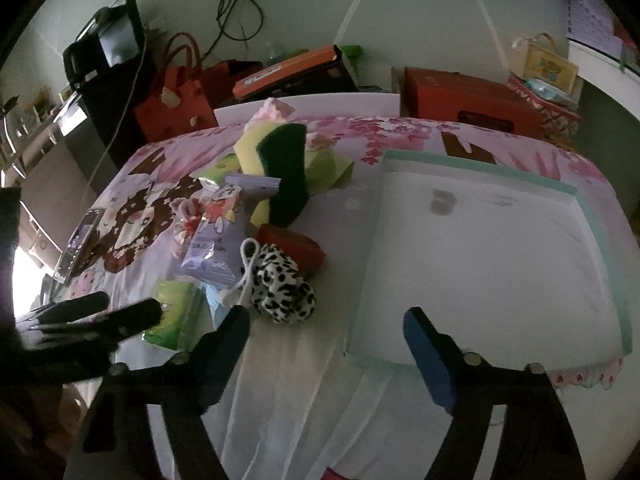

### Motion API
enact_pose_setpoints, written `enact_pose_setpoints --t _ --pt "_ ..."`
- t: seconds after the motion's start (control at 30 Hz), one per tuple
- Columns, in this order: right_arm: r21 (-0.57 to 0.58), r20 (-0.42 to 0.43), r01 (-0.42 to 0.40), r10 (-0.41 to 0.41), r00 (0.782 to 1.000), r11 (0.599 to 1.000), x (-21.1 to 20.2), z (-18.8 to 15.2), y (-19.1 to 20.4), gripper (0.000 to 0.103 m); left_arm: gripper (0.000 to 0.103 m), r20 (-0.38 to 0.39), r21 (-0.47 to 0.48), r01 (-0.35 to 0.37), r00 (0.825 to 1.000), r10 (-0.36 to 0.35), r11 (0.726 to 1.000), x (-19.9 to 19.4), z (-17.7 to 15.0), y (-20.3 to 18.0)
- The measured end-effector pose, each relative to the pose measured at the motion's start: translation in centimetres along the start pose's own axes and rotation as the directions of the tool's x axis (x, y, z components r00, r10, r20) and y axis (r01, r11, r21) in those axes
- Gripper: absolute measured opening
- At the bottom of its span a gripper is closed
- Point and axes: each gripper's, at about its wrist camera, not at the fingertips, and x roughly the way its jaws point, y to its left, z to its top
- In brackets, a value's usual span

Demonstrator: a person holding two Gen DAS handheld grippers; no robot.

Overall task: Organize soft objects
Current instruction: 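Grasp the green tissue pack with the left tool while the right tool grasps the purple wipes packet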

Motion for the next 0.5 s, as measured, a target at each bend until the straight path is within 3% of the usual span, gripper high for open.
enact_pose_setpoints --t 0.07,0.5 --pt "-0.001 -0.009 -0.006 0.006 1.000 1.000 0.4 0.2 0.1 0.074 0.103 -0.024 0.022 -0.011 1.000 0.011 1.000 0.7 0.0 -0.5" --pt "-0.022 0.030 -0.092 0.092 0.995 0.996 -0.1 3.5 1.7 0.073 0.102 -0.082 0.067 -0.033 0.996 0.038 0.997 3.4 0.1 -1.3"
